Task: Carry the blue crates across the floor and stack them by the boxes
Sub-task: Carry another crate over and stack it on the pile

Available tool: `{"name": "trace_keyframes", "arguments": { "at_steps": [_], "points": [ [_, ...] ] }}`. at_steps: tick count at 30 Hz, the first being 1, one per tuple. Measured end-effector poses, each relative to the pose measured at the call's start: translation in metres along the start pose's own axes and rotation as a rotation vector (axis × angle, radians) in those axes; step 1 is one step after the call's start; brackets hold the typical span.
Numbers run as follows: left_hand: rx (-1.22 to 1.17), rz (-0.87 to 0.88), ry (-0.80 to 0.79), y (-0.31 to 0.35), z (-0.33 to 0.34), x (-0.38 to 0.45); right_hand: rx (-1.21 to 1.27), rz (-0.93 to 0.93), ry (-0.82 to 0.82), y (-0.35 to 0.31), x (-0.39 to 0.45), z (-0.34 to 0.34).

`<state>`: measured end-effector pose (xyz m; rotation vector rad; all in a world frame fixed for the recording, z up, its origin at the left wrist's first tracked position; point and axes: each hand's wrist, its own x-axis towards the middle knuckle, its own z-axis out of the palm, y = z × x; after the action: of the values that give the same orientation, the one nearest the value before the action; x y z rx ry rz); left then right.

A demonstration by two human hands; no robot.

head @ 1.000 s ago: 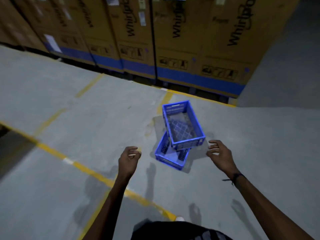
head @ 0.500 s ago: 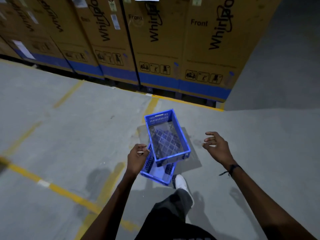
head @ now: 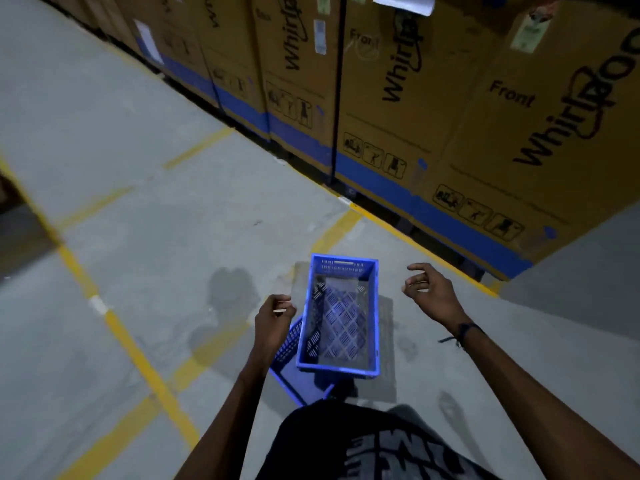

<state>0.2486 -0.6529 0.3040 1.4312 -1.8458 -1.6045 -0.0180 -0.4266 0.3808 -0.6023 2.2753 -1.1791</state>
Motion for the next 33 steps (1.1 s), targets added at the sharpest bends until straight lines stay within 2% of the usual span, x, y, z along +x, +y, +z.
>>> {"name": "trace_keyframes", "arguments": {
  "at_steps": [7,19,23,27,33],
  "points": [
    [0.009,-0.088,0.203,0.003,0.039,0.007,-0.169,-0.147,-0.4,-0.015,0.136,0.024],
    [-0.023,-0.371,0.715,0.039,0.171,-0.022,-0.56,-0.447,-0.896,-0.012,0.322,0.013],
    [-0.03,-0.472,0.741,0.052,0.207,-0.035,-0.66,-0.532,-1.006,-0.007,0.353,0.01],
    [-0.062,-0.621,0.763,0.039,0.233,-0.042,-0.769,-0.529,-1.062,0.007,0.373,0.019],
    [-0.1,-0.746,0.753,-0.038,0.273,-0.021,-0.885,-0.52,-1.085,0.055,0.406,0.071]
  ]
}}
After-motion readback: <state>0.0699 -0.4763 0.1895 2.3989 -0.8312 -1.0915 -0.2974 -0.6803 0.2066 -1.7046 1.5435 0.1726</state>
